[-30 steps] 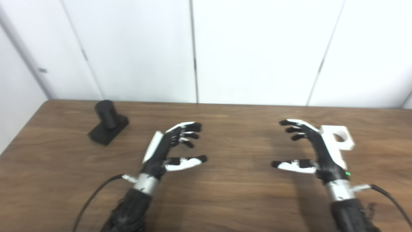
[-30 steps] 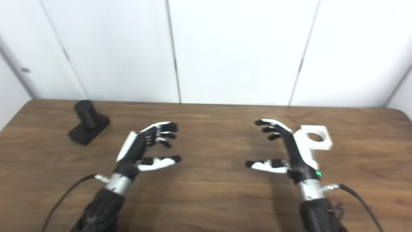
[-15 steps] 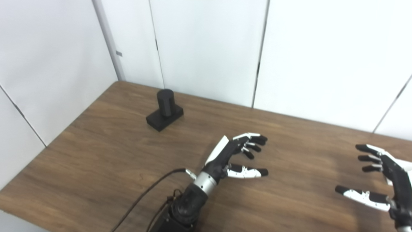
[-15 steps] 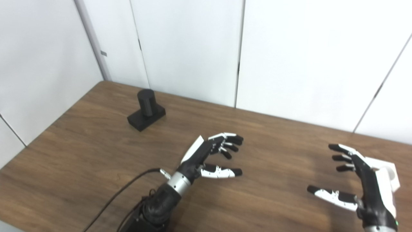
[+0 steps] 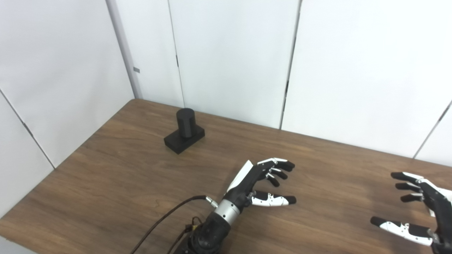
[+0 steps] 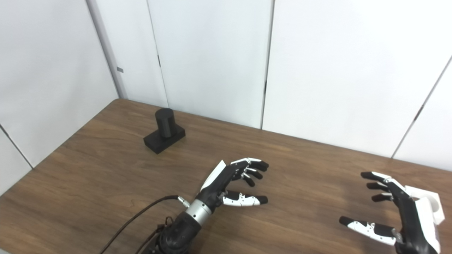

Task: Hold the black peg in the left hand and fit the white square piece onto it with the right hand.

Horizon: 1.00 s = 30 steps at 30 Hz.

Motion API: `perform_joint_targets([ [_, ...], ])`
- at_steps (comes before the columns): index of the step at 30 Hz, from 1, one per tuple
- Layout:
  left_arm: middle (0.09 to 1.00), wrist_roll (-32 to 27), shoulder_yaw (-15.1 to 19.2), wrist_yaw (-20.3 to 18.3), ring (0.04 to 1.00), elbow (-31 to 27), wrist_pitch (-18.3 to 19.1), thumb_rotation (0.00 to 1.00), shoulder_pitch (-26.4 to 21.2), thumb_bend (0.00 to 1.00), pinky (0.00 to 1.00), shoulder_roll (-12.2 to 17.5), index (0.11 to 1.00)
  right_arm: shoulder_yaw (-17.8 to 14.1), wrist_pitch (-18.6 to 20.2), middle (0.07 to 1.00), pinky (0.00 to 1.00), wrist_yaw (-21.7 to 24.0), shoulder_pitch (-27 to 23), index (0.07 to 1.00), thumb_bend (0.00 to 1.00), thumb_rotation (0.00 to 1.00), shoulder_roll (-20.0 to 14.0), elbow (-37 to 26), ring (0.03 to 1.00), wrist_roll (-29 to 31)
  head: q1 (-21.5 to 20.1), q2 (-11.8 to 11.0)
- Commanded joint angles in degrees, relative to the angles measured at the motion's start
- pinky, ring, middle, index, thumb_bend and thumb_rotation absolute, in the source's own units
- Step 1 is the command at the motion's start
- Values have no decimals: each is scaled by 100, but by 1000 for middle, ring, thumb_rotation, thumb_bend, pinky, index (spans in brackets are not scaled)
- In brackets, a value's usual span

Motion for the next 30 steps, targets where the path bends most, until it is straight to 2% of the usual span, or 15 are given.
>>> perform_joint_targets([
  [1,747,40,6,98,683,-255,-93,139,-284,763,546,31,720,-50,21,746,563,-58,-138,687,656,0,-4,-259,696,-50,-6,9],
  [10,728,116,248,173,688,-631,42,127,-380,768,575,252,695,-63,133,742,544,-20,-136,680,660,0,24,-352,686,-86,-11,9],
  [13,725,239,301,148,691,-826,248,135,-420,765,547,392,698,-75,116,737,537,-11,-135,677,663,0,18,-360,678,-66,-14,15],
  [18,693,319,407,137,633,-1070,519,127,-486,776,519,593,674,-80,146,735,539,17,-147,677,661,0,24,-376,675,-55,5,13],
  [22,692,345,454,119,652,-1187,638,98,-533,775,525,727,656,-80,149,732,530,16,-147,674,664,0,25,-386,670,-71,13,9],
  [30,719,302,621,81,684,-1416,976,60,-710,793,563,1008,677,-97,198,729,524,33,-146,675,666,0,8,-454,661,-49,20,3],
])
